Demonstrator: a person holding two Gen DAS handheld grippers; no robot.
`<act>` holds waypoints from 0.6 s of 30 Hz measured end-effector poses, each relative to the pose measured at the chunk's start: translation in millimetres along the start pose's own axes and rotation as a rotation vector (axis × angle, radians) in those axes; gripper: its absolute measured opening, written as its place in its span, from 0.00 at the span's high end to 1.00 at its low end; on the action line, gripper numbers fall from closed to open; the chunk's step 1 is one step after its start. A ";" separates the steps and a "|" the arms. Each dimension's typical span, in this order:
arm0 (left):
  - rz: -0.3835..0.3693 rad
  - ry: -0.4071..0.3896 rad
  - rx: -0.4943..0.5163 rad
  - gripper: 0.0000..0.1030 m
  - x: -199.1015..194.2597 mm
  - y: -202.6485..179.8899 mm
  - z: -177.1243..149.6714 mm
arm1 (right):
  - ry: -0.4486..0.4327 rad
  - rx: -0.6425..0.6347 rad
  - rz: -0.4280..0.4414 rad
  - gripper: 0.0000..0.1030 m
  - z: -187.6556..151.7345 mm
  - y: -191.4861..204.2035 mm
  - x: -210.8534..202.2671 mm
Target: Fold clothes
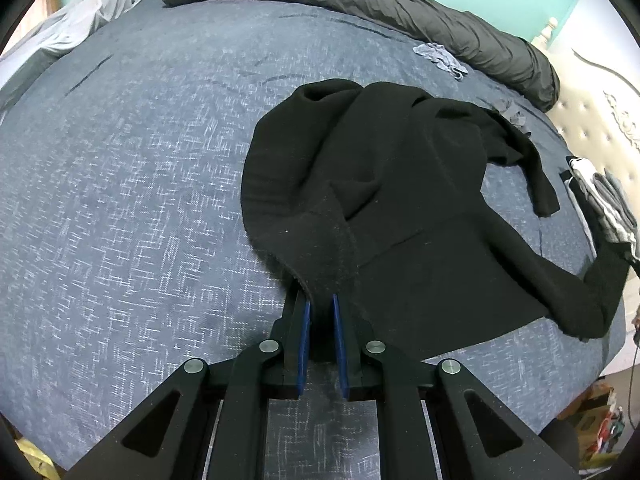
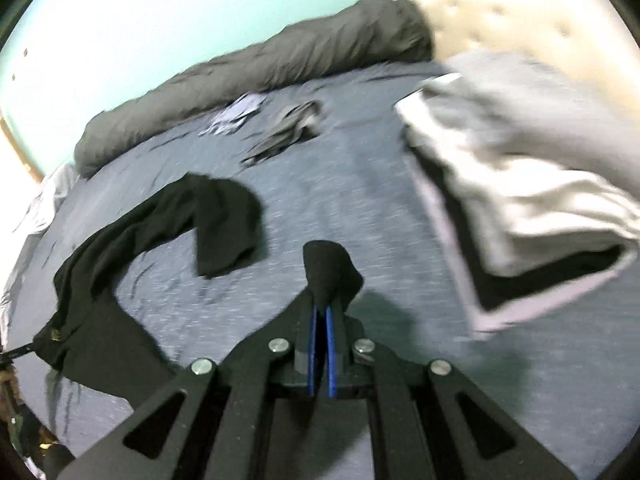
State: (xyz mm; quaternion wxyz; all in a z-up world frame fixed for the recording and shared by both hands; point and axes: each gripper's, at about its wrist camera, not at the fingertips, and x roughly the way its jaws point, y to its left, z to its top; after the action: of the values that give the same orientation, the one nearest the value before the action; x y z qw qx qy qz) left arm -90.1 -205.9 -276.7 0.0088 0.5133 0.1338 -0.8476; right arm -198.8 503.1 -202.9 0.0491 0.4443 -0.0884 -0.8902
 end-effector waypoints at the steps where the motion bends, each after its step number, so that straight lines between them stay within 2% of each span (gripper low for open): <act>1: 0.005 -0.002 0.001 0.90 -0.9 -0.2 0.4 | -0.011 0.009 -0.017 0.96 -1.2 -8.0 -5.6; 11: 0.057 -0.023 0.003 0.94 -11.1 4.5 3.4 | -0.121 0.102 -0.187 0.96 -13.0 -88.1 -61.9; 18: 0.065 -0.042 -0.007 0.96 -18.1 16.7 4.7 | -0.068 0.124 -0.232 0.97 -20.0 -97.1 -46.9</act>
State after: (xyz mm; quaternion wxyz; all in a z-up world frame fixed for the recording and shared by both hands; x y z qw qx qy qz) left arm -83.1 -225.4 -262.6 0.0411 0.4995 0.1197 -0.8570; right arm -155.6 603.7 -197.5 -0.0849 0.4233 -0.0930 -0.8972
